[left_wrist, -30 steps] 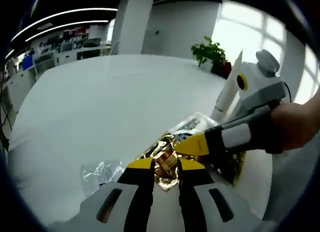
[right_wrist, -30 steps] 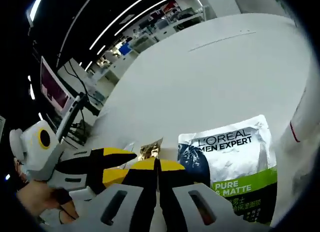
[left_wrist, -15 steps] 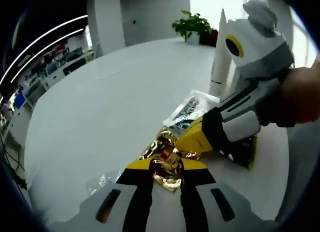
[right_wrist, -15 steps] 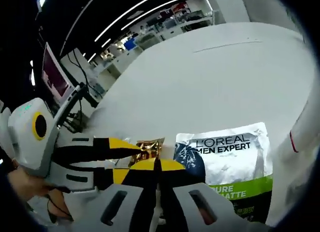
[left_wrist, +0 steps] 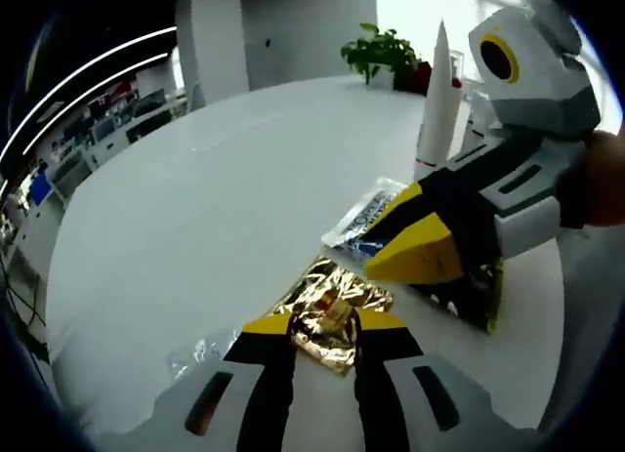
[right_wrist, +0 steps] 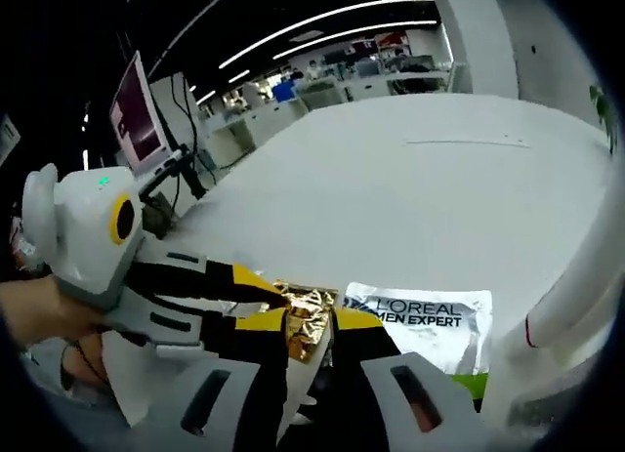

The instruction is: Arrange the skincare products in the storage area until every visible bottle or jar stands upright without overlapping.

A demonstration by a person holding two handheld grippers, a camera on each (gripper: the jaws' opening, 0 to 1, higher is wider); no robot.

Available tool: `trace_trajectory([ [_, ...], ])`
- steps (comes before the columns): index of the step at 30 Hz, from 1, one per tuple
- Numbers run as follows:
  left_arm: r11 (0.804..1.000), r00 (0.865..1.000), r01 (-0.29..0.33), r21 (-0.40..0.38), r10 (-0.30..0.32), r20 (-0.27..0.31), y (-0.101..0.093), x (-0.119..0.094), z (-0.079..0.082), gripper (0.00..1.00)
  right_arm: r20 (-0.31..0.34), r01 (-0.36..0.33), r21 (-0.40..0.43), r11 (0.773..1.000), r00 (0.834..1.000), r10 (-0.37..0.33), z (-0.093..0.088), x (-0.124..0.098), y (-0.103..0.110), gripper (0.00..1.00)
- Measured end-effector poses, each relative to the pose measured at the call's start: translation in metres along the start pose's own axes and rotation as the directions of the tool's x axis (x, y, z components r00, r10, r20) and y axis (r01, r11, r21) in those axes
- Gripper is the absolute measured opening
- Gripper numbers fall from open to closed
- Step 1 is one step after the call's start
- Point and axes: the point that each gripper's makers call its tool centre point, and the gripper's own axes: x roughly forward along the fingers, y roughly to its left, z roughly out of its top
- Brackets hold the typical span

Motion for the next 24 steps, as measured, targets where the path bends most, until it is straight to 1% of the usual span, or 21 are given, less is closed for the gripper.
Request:
trace_trajectory([
  [3,1.000,1.000,-0.005,-0.004,0.005,-0.004,0.000,-0.001,0.001,0.25,0.013,-0.006,-0.020,1.000,1.000,0.006,0.004,-0.010,0.001,0.19],
  [5,1.000,1.000,-0.010,0.017,0.010,-0.005,0.000,-0.001,0.001,0.26,0.019,-0.016,-0.039,0.999,1.000,0.017,0.005,-0.015,0.002,0.19],
  [7,1.000,1.000,-0.008,0.017,0.008,-0.004,0.000,-0.002,0.002,0.26,0.022,-0.015,-0.040,0.999,1.000,0.016,0.006,-0.018,0.001,0.19],
  [10,1.000,1.000,-0.016,0.014,0.015,0.018,0.000,-0.005,0.010,0.25,0.029,-0.019,-0.039,0.999,0.999,0.020,0.007,-0.024,0.003,0.20],
  [13,1.000,1.000,-0.019,0.019,0.019,0.025,0.000,-0.009,0.014,0.25,0.032,-0.019,-0.053,0.998,0.999,0.021,0.008,-0.030,0.006,0.20],
  [16,0.999,0.999,-0.023,0.023,0.022,0.026,0.001,-0.011,0.015,0.26,0.032,-0.029,-0.081,0.996,0.999,0.032,0.007,-0.033,0.007,0.22],
  [18,1.000,0.999,-0.024,0.012,0.023,0.037,-0.001,-0.016,0.019,0.29,0.037,-0.031,-0.116,0.993,0.999,0.036,0.008,-0.041,0.010,0.23],
  [21,1.000,0.999,-0.021,0.000,0.021,0.043,-0.006,-0.024,0.022,0.34,0.043,-0.043,-0.145,0.989,0.998,0.050,0.009,-0.050,0.013,0.28],
  [22,1.000,0.999,-0.022,0.001,0.022,0.042,-0.007,-0.027,0.022,0.35,0.042,-0.043,-0.159,0.986,0.998,0.050,0.008,-0.052,0.013,0.30],
  [24,1.000,0.999,-0.025,-0.001,0.025,0.037,-0.008,-0.029,0.020,0.36,0.038,-0.031,-0.194,0.981,0.999,0.039,0.007,-0.059,0.011,0.32],
])
